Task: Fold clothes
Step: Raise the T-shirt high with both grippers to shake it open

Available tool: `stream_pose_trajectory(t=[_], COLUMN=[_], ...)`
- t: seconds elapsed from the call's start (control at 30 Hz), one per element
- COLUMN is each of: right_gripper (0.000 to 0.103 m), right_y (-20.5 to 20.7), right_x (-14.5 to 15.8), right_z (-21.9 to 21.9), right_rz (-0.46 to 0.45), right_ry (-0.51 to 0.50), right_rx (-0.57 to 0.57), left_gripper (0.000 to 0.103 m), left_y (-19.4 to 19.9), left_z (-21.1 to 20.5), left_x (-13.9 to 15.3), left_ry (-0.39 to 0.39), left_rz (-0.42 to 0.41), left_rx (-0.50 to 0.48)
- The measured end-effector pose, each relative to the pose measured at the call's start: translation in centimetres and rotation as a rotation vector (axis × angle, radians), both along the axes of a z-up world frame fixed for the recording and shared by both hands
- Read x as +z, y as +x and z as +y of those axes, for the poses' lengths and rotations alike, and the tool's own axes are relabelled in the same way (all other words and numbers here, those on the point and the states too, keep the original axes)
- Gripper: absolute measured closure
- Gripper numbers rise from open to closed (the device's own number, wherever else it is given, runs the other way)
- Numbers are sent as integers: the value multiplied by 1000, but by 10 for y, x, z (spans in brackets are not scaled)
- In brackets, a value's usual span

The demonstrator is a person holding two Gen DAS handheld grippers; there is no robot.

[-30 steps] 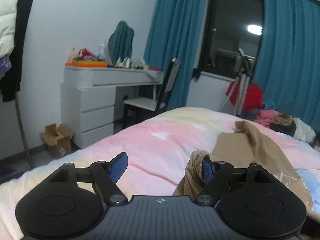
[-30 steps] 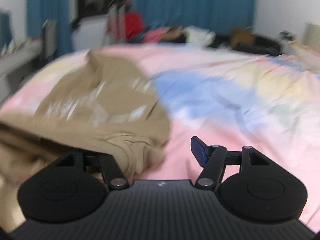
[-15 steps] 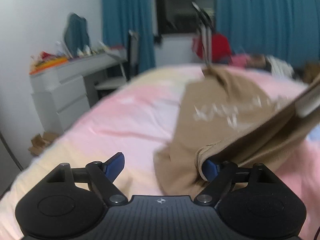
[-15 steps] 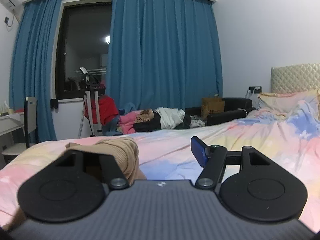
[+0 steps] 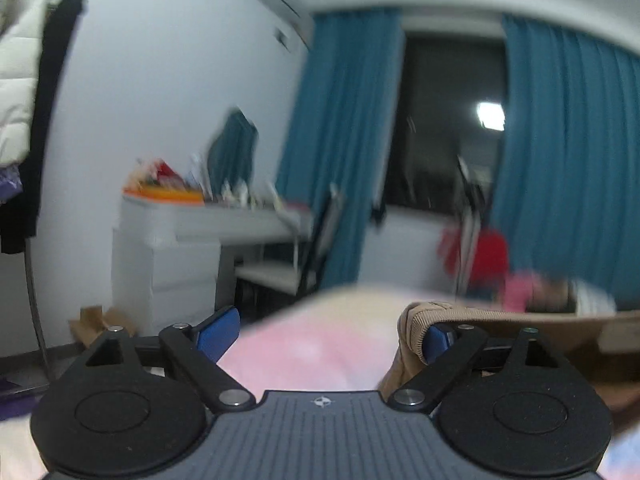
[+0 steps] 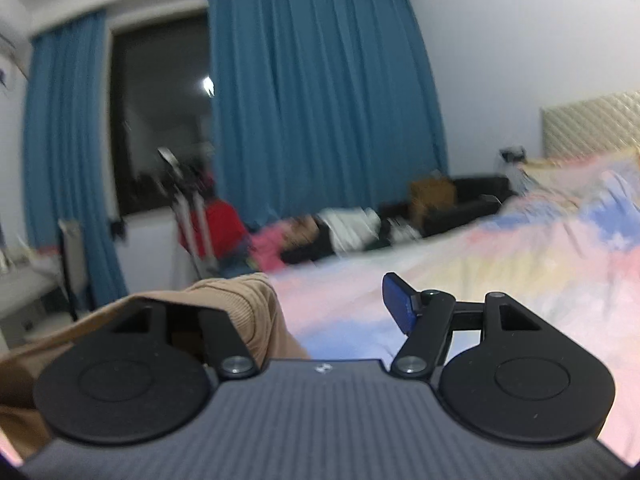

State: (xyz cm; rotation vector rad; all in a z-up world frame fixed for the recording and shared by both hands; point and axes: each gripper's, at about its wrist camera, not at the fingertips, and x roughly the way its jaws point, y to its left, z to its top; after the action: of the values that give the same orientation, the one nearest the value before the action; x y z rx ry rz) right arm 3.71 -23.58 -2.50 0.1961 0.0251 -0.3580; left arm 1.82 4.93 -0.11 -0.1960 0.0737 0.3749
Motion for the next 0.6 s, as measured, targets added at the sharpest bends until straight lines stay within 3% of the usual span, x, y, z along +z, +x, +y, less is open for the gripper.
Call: stream_pose_trajectory(t=[0.23,0.47,0.6], right_gripper=[37,34,31], right_y=[-1,-41,-64], right_x=[108,232,302], right_z=[24,11,-6], right_rz=[-197,-400,-431], right_ry=[-43,-43,-15], right_rx=[85,146,209], left_gripper=[11,10,10], left_y=[-1,-32,-52], left_z=[30,40,42], left_x=[115,255,332], left_ry=[-19,27,50], left_rz=[-212,-387,-460], left_rx=[42,-17,-58])
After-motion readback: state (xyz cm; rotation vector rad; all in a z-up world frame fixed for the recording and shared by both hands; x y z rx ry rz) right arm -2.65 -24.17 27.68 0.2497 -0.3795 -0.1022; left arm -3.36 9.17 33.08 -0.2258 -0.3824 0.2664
